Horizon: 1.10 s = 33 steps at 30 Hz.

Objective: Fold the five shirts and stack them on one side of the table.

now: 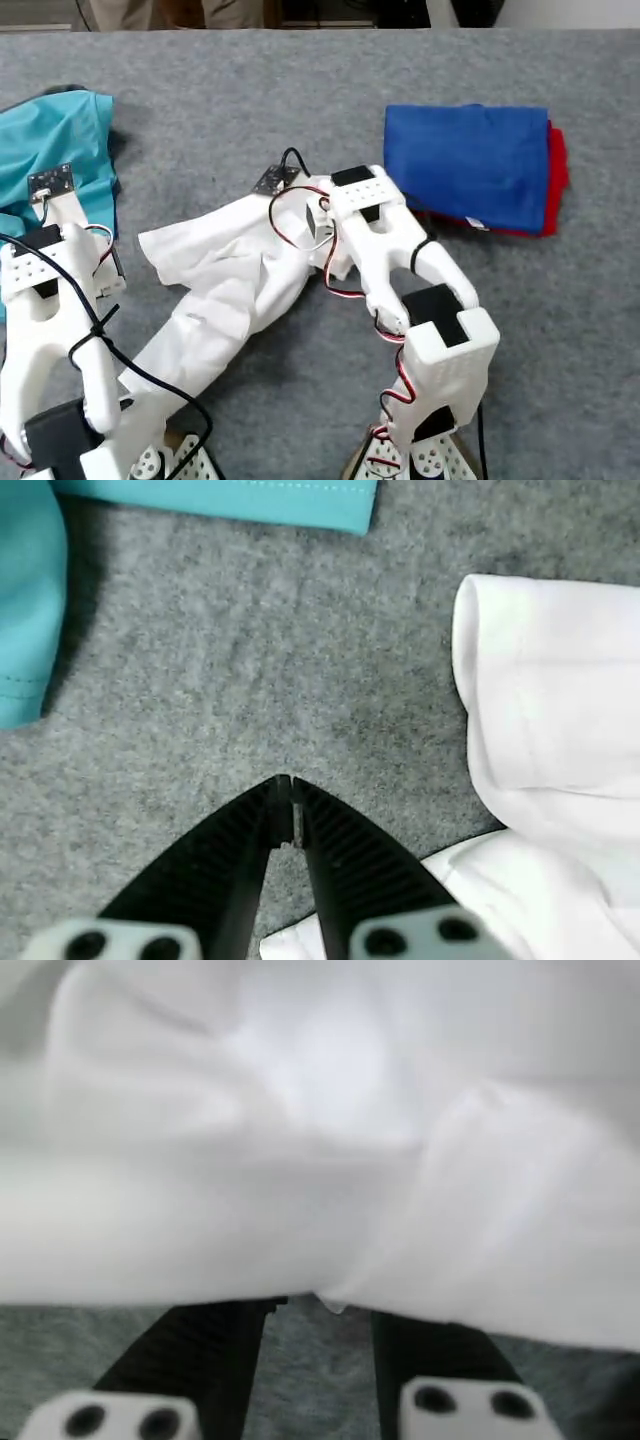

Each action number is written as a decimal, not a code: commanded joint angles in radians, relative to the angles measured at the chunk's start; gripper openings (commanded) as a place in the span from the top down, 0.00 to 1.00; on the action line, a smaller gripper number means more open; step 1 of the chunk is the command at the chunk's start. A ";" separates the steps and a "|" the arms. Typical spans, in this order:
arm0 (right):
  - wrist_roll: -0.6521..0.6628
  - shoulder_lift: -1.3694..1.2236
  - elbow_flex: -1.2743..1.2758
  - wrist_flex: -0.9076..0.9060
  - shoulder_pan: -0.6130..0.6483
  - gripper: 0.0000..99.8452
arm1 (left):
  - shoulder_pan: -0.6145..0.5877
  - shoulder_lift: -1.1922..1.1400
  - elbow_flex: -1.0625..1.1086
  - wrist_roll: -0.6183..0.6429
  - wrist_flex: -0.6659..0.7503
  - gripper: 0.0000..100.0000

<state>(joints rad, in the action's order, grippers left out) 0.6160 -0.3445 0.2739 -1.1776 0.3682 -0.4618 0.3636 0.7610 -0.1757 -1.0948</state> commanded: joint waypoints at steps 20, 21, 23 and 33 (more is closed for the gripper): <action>0.143 -0.015 -0.027 0.014 -0.044 0.96 | -0.012 0.038 -0.014 -0.006 -0.031 0.98; 0.141 -0.015 -0.027 0.014 -0.044 0.96 | -0.012 0.039 -0.014 -0.006 -0.031 0.98; 0.141 -0.015 -0.027 0.014 -0.045 0.96 | -0.012 0.039 -0.014 -0.006 -0.031 0.98; 0.138 -0.005 -0.119 -0.066 -0.061 1.00 | -0.009 0.039 -0.017 -0.006 -0.032 0.98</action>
<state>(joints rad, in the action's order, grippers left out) 0.7465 -0.3690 0.2217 -1.1884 0.3345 -0.4618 0.3636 0.7610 -0.1757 -1.1178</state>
